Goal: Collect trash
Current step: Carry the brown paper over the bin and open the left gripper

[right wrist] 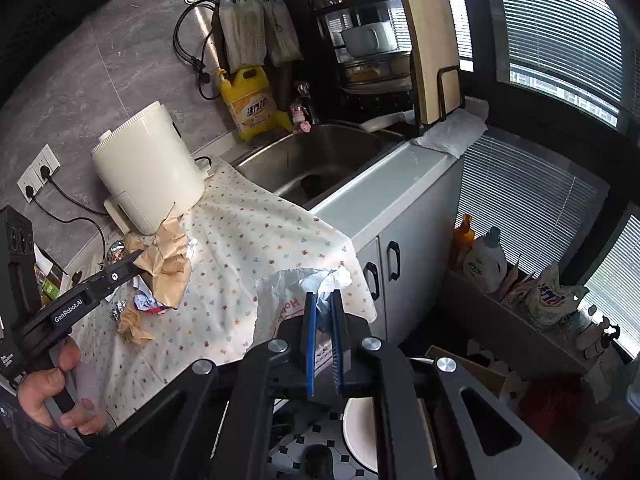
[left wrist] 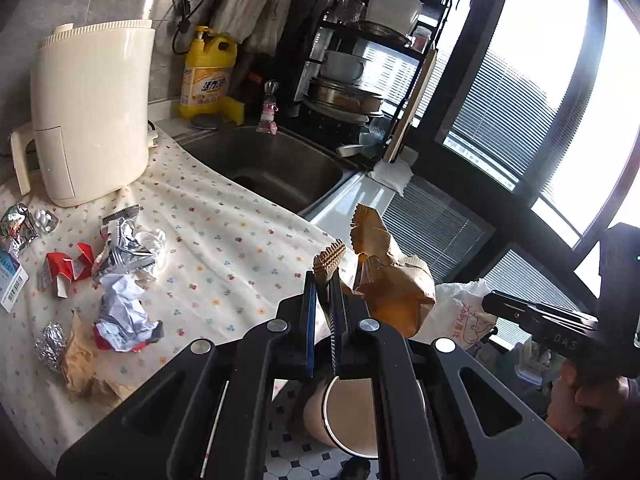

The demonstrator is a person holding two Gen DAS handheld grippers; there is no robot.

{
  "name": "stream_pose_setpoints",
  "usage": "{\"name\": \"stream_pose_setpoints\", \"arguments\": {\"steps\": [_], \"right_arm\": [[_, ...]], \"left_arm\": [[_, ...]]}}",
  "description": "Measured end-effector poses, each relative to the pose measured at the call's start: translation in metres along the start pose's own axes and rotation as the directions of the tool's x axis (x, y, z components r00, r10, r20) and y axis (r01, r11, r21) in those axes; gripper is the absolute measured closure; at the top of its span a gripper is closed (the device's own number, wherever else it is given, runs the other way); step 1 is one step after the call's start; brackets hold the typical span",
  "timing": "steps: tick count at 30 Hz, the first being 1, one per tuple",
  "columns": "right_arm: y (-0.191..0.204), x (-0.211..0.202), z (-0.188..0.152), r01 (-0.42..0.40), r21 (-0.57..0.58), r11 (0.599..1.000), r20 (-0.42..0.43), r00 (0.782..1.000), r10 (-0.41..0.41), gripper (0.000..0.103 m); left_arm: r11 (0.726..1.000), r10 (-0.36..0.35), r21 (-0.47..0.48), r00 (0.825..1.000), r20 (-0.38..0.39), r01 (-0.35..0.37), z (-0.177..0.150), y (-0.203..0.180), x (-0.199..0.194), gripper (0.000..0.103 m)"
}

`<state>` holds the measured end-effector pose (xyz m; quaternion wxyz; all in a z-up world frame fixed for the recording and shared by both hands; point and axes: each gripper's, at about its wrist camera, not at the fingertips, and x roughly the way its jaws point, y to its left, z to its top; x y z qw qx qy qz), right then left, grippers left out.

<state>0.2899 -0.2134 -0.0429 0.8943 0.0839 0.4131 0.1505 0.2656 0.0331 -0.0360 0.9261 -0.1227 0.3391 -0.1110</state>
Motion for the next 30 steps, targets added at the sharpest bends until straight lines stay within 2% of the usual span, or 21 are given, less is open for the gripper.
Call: {"name": "stream_pose_setpoints", "arguments": {"steps": [8, 15, 18, 20, 24, 30], "right_arm": [[-0.07, 0.019, -0.037, 0.035, 0.038, 0.999, -0.133, 0.991, -0.03, 0.095], [-0.11, 0.062, -0.075, 0.041, -0.001, 0.999, -0.267, 0.963, -0.04, 0.095], [-0.124, 0.08, -0.092, 0.04, -0.023, 0.999, -0.323, 0.945, -0.045, 0.089], [-0.135, 0.087, -0.102, 0.039, -0.027, 0.999, -0.353, 0.935, -0.046, 0.063], [-0.154, 0.084, -0.115, 0.05, -0.065, 0.997, -0.363, 0.929, -0.07, 0.054], [-0.188, 0.063, -0.117, 0.073, -0.055, 0.996, -0.357, 0.93, -0.088, 0.05]], "left_arm": [[0.999, 0.021, -0.025, 0.996, -0.082, -0.023, -0.04, -0.043, 0.03, 0.096], [0.997, 0.054, -0.045, 0.987, -0.148, -0.061, -0.089, -0.067, 0.062, 0.096], [0.994, 0.07, -0.075, 0.983, -0.17, -0.083, -0.112, -0.072, 0.075, 0.096], [0.99, 0.081, -0.097, 0.979, -0.186, -0.1, -0.128, -0.074, 0.085, 0.096], [0.984, 0.09, -0.129, 0.972, -0.218, -0.12, -0.156, -0.082, 0.101, 0.096], [0.982, 0.086, -0.139, 0.96, -0.268, -0.127, -0.177, -0.096, 0.125, 0.096]]}}
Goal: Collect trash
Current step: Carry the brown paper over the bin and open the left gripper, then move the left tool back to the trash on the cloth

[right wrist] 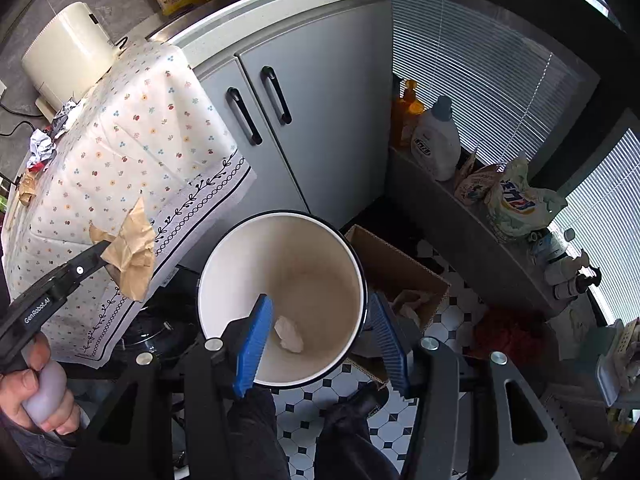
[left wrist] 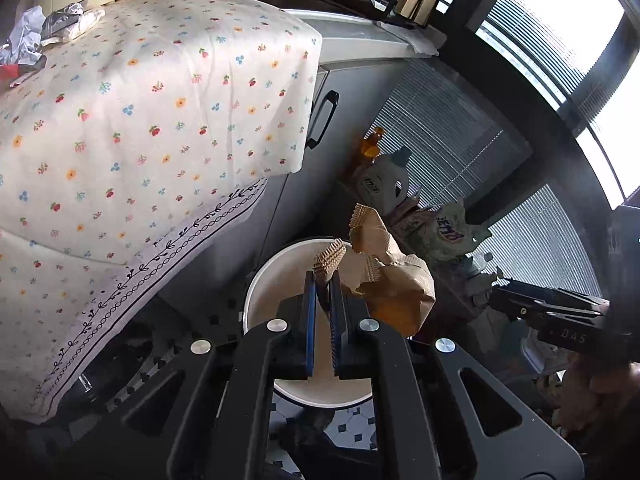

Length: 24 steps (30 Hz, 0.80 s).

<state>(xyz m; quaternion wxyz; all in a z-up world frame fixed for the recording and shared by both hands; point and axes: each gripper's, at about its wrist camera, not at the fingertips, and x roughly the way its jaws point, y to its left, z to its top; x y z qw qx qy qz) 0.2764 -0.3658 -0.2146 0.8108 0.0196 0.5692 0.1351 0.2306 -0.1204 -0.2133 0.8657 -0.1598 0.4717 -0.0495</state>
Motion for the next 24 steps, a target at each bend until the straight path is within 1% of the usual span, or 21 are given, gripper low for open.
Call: {"name": "stream_pose_setpoints", "arguments": {"steps": [1, 4, 5, 6, 7, 8, 9, 11, 13, 15, 17, 21, 23, 24], "right_arm": [[-0.004, -0.005, 0.0, 0.003, 0.007, 1.0, 0.009, 1.0, -0.003, 0.047], [-0.015, -0.019, 0.0, 0.009, 0.026, 1.0, 0.033, 0.999, -0.01, 0.046], [-0.019, -0.024, 0.0, 0.009, 0.032, 0.999, 0.039, 0.999, -0.01, 0.043], [-0.021, -0.028, 0.001, 0.011, 0.04, 0.999, 0.048, 0.999, -0.013, 0.041], [-0.023, -0.033, 0.001, 0.013, 0.05, 0.999, 0.058, 0.998, -0.016, 0.036], [-0.025, -0.036, 0.001, 0.015, 0.06, 0.998, 0.068, 0.997, -0.019, 0.032], [-0.027, -0.04, 0.001, 0.017, 0.069, 0.997, 0.076, 0.997, -0.022, 0.032], [-0.029, -0.045, 0.002, 0.017, 0.084, 0.996, 0.085, 0.996, -0.024, 0.03], [-0.031, -0.049, 0.003, 0.017, 0.103, 0.995, 0.088, 0.996, -0.026, 0.028], [-0.03, -0.053, 0.006, 0.01, 0.111, 0.994, 0.096, 0.995, -0.021, 0.028], [-0.025, -0.056, 0.01, 0.001, 0.109, 0.994, 0.107, 0.994, -0.012, 0.025], [-0.002, -0.067, 0.02, -0.029, 0.09, 0.996, 0.141, 0.99, 0.016, 0.018], [0.013, -0.072, 0.026, -0.04, 0.072, 0.997, 0.163, 0.986, 0.028, 0.014], [0.021, -0.075, 0.03, -0.049, 0.063, 0.997, 0.173, 0.984, 0.037, 0.013]], "left_arm": [[1.0, -0.003, 0.005, 1.0, -0.009, 0.003, 0.0, -0.004, 0.003, 0.096], [0.999, -0.019, 0.027, 0.999, -0.034, 0.02, 0.002, -0.017, 0.008, 0.096], [0.999, -0.023, 0.034, 0.999, -0.041, 0.024, 0.002, -0.02, 0.009, 0.089], [0.999, -0.027, 0.038, 0.998, -0.05, 0.029, 0.004, -0.022, 0.009, 0.076], [0.999, -0.029, 0.041, 0.998, -0.05, 0.031, 0.005, -0.024, 0.008, 0.055], [0.998, -0.028, 0.046, 0.999, -0.039, 0.03, 0.007, -0.025, 0.005, 0.047], [0.998, -0.032, 0.051, 0.999, -0.024, 0.034, 0.01, -0.026, 0.001, 0.039], [0.997, -0.034, 0.066, 0.999, -0.02, 0.035, 0.017, -0.027, -0.005, 0.036], [0.996, -0.016, 0.082, 1.0, -0.011, 0.017, 0.025, -0.028, -0.011, 0.032], [0.996, -0.009, 0.09, 1.0, 0.005, 0.009, 0.031, -0.026, -0.021, 0.031], [0.996, 0.004, 0.094, 1.0, 0.025, -0.006, 0.038, -0.023, -0.032, 0.029], [0.996, 0.02, 0.082, 0.998, 0.067, -0.025, 0.05, -0.008, -0.058, 0.027], [0.996, 0.03, 0.076, 0.995, 0.094, -0.037, 0.055, 0.0, -0.072, 0.023], [0.996, 0.037, 0.073, 0.993, 0.11, -0.045, 0.058, 0.005, -0.079, 0.018]]}}
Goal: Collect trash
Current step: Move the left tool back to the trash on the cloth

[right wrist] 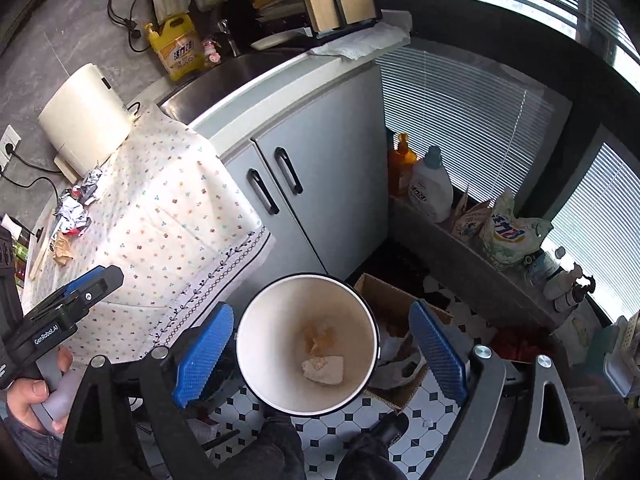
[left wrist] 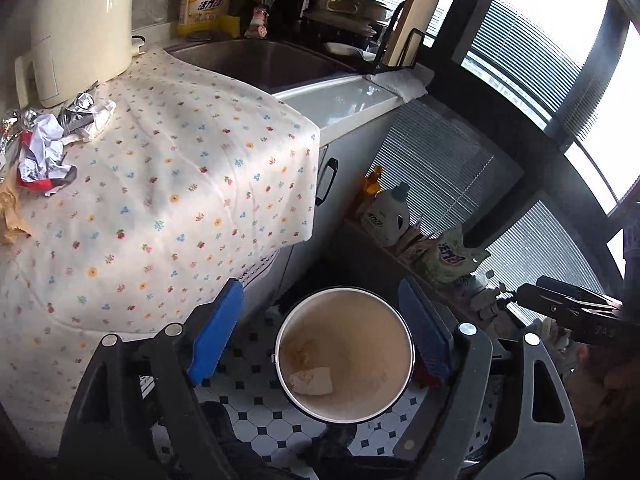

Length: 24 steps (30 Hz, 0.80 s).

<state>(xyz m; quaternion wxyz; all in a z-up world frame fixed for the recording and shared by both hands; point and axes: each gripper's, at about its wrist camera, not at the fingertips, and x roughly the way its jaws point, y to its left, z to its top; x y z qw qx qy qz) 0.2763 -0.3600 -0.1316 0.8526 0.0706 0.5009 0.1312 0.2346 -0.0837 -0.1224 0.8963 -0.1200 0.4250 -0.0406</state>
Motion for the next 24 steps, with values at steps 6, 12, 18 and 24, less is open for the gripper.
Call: {"name": "stream_pose_setpoints", "arguments": {"steps": [6, 12, 18, 24], "right_arm": [[0.055, -0.003, 0.019, -0.054, -0.055, 0.997, 0.042, 0.998, 0.056, 0.008], [0.113, 0.0, 0.031, -0.101, -0.1, 0.99, 0.055, 0.993, 0.107, 0.008], [0.167, 0.008, 0.041, -0.127, -0.148, 0.981, 0.057, 0.989, 0.137, 0.008], [0.216, 0.017, 0.047, -0.142, -0.193, 0.971, 0.053, 0.986, 0.155, 0.008]], "left_arm": [[0.999, 0.038, -0.034, 0.995, 0.091, -0.035, 0.014, 0.04, -0.04, 0.006], [0.993, 0.092, -0.088, 0.986, 0.139, -0.081, 0.021, 0.091, -0.072, 0.006], [0.98, 0.15, -0.152, 0.974, 0.168, -0.125, 0.024, 0.145, -0.095, 0.006], [0.967, 0.196, -0.201, 0.961, 0.195, -0.157, 0.024, 0.195, -0.114, 0.006]]}}
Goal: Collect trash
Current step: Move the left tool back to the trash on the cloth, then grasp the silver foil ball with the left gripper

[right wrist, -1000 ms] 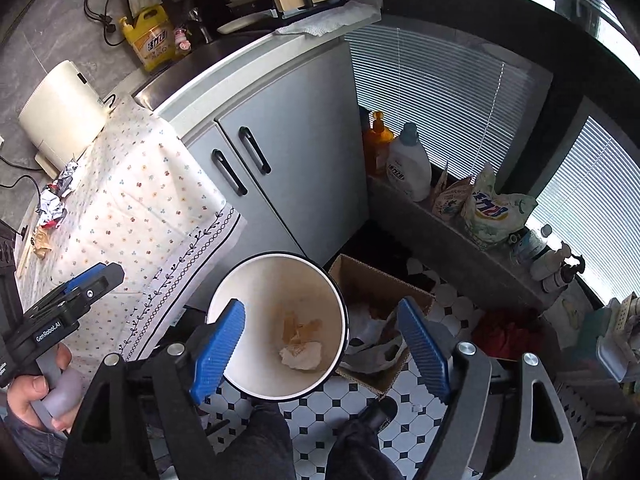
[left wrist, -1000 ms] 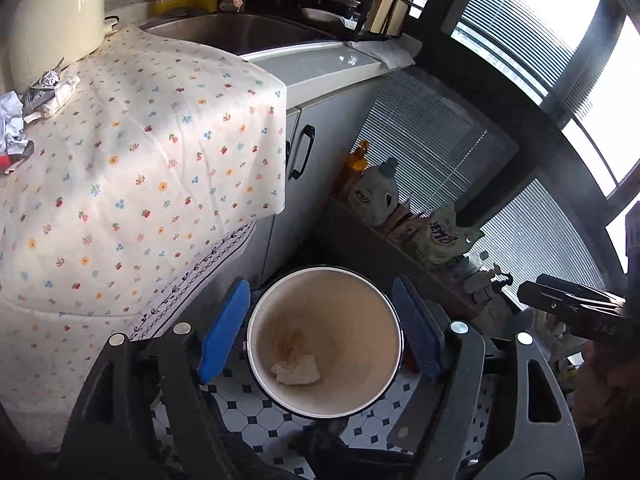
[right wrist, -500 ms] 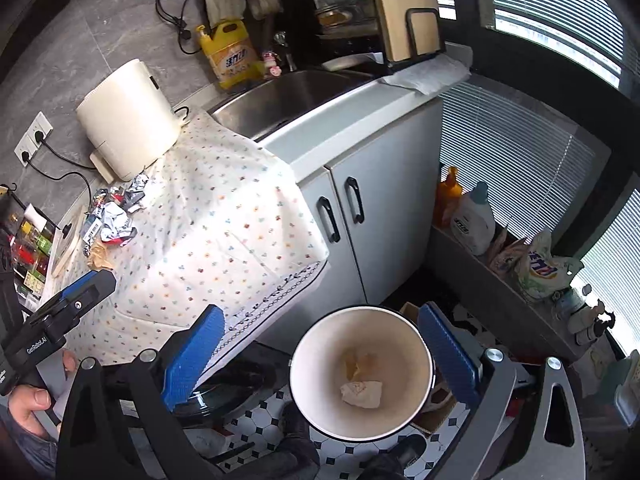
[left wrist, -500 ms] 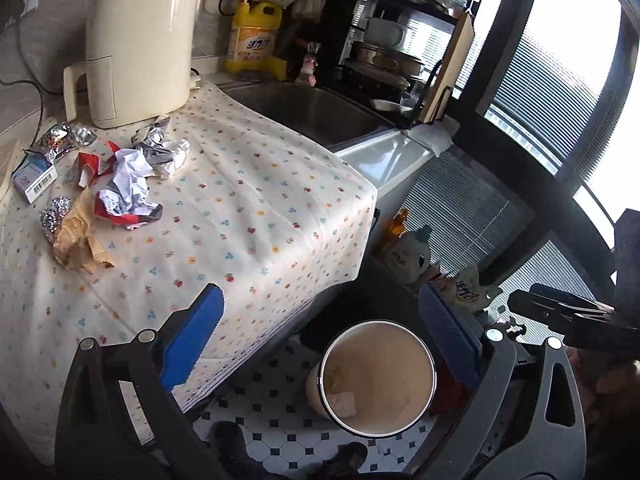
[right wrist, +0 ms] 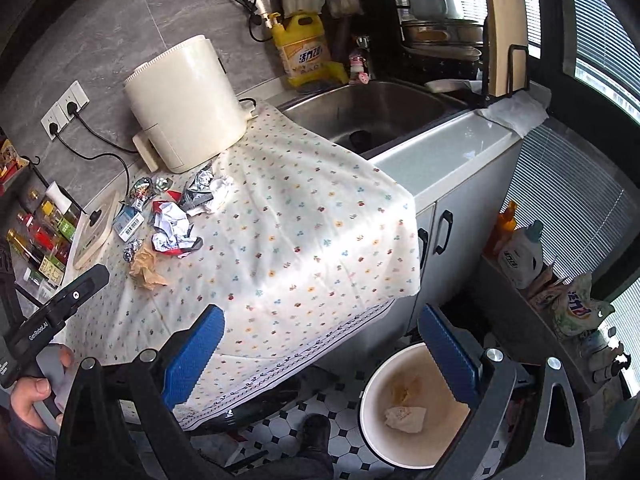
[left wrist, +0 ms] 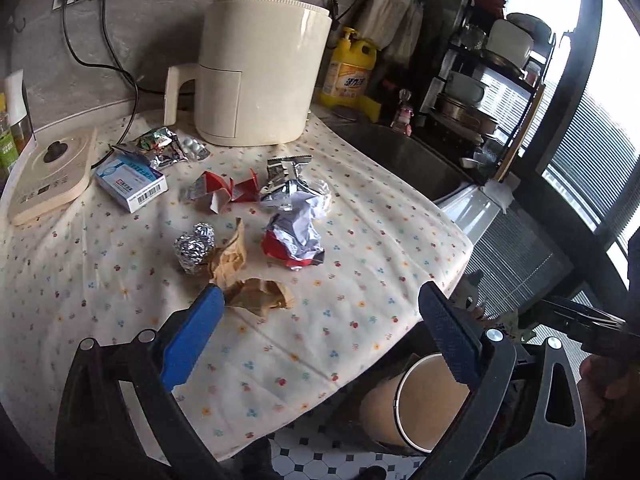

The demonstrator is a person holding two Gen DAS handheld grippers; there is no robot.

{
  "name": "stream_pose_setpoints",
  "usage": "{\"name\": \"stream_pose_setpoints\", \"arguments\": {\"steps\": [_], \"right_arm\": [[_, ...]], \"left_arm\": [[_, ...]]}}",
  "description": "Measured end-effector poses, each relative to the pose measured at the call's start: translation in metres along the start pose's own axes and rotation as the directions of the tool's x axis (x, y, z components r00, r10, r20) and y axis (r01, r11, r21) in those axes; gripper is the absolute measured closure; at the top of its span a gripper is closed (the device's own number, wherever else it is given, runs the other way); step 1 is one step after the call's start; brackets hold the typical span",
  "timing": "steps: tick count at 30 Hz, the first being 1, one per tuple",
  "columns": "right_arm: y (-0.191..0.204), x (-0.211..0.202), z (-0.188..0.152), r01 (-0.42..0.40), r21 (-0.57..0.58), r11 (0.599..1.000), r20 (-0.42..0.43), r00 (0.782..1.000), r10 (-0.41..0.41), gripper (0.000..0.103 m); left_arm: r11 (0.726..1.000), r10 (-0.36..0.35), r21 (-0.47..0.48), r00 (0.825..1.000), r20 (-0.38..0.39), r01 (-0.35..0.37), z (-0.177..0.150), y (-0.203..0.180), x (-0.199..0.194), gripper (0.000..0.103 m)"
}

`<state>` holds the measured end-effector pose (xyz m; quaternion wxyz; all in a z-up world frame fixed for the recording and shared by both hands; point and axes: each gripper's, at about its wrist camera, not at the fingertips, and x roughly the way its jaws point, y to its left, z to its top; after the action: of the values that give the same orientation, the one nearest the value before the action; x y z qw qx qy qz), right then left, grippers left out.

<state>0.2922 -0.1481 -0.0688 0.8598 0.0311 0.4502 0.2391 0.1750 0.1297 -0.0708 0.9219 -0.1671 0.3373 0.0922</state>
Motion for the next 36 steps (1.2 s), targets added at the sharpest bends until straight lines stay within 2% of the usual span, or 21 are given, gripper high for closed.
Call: {"name": "stream_pose_setpoints", "arguments": {"steps": [8, 13, 17, 22, 29, 30, 32, 36], "right_arm": [[0.056, 0.024, 0.012, -0.019, -0.047, 0.999, -0.003, 1.0, 0.019, 0.008], [0.087, 0.043, 0.016, -0.026, -0.053, 0.998, 0.0, 1.0, 0.026, 0.008], [0.108, 0.056, 0.017, -0.026, -0.036, 0.999, 0.009, 1.0, 0.027, 0.009], [0.126, 0.065, 0.015, -0.016, -0.01, 1.0, 0.018, 1.0, 0.016, 0.009], [0.131, 0.07, 0.013, 0.03, 0.025, 0.999, 0.01, 0.999, -0.031, 0.01], [0.131, 0.07, 0.013, 0.035, 0.028, 0.999, 0.007, 0.999, -0.035, 0.01], [0.132, 0.071, 0.014, 0.037, 0.025, 0.999, 0.004, 0.999, -0.038, 0.01], [0.141, 0.077, 0.016, 0.024, 0.002, 1.0, -0.013, 1.0, -0.024, 0.014]], "left_arm": [[0.999, 0.024, -0.034, 1.0, 0.014, -0.024, 0.011, 0.058, 0.0, 0.008], [0.999, 0.017, -0.027, 1.0, -0.013, -0.018, 0.018, 0.087, 0.01, 0.027], [1.0, 0.005, -0.007, 0.999, -0.042, -0.005, 0.024, 0.106, 0.023, 0.037], [0.999, -0.023, 0.03, 0.995, -0.095, 0.026, 0.032, 0.118, 0.045, 0.047], [0.994, -0.068, 0.071, 0.987, -0.142, 0.079, 0.034, 0.117, 0.078, 0.048], [0.994, -0.073, 0.072, 0.985, -0.154, 0.085, 0.033, 0.117, 0.083, 0.05], [0.993, -0.087, 0.058, 0.979, -0.184, 0.1, 0.031, 0.12, 0.093, 0.063], [0.992, -0.101, 0.059, 0.981, -0.164, 0.112, 0.032, 0.122, 0.086, 0.067]]}}
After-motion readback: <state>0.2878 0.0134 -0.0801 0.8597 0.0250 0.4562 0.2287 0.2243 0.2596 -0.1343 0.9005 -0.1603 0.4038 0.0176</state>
